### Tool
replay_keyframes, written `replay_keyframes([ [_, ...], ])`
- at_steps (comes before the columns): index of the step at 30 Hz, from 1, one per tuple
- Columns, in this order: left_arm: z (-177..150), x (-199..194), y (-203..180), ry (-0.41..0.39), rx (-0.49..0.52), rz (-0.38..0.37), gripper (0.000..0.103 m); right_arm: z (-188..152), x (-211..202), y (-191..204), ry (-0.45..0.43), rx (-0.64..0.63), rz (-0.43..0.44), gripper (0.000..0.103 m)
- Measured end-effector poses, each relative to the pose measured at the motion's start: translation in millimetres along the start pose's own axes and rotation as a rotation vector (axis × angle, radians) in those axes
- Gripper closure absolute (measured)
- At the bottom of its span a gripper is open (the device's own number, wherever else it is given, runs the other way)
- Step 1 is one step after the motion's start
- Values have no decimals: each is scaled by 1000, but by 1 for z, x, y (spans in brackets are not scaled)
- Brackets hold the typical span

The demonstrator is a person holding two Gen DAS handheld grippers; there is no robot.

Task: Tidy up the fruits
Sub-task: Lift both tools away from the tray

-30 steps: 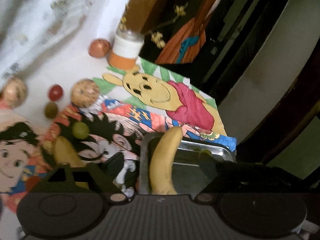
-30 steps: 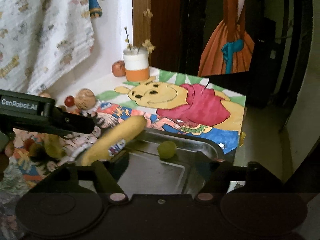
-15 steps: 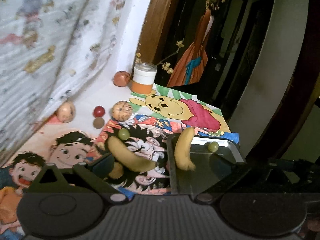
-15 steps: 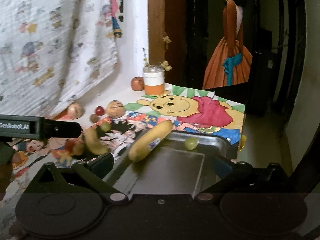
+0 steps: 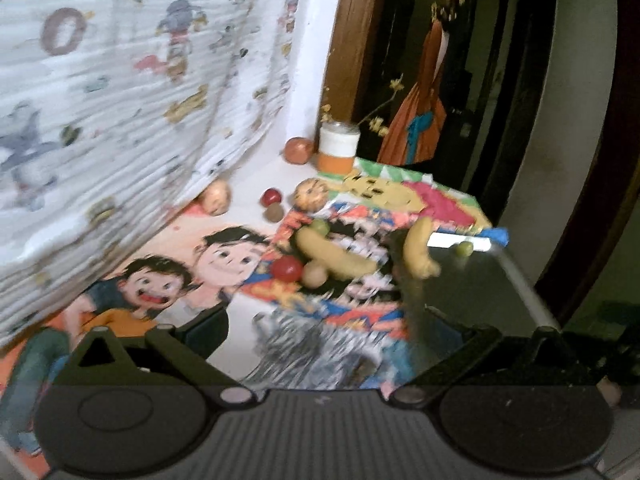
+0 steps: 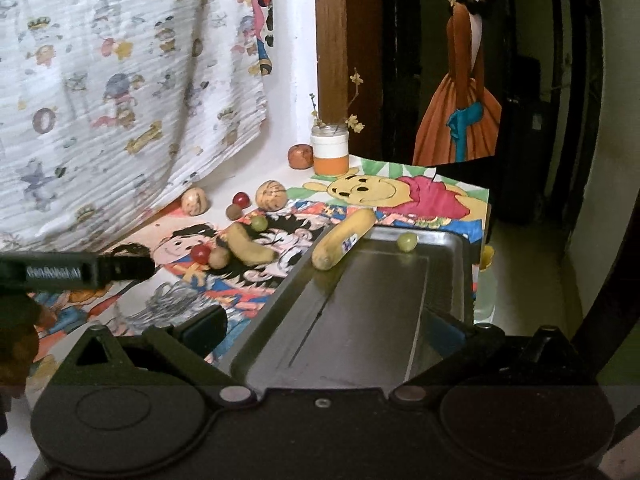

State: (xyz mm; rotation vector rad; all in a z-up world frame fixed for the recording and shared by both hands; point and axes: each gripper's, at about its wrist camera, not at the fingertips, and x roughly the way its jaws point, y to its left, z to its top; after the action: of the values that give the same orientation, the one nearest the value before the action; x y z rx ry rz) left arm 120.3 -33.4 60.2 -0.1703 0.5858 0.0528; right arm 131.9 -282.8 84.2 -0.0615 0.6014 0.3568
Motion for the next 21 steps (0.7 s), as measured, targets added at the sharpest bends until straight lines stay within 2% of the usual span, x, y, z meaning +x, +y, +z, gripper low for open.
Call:
replay_keyframes([
  [11, -32, -25, 24, 37, 51, 57, 0, -30, -21, 23, 62, 60, 7, 1],
  [21, -48, -28, 43, 69, 44, 63, 0, -48, -10, 40, 138, 116, 12, 1],
])
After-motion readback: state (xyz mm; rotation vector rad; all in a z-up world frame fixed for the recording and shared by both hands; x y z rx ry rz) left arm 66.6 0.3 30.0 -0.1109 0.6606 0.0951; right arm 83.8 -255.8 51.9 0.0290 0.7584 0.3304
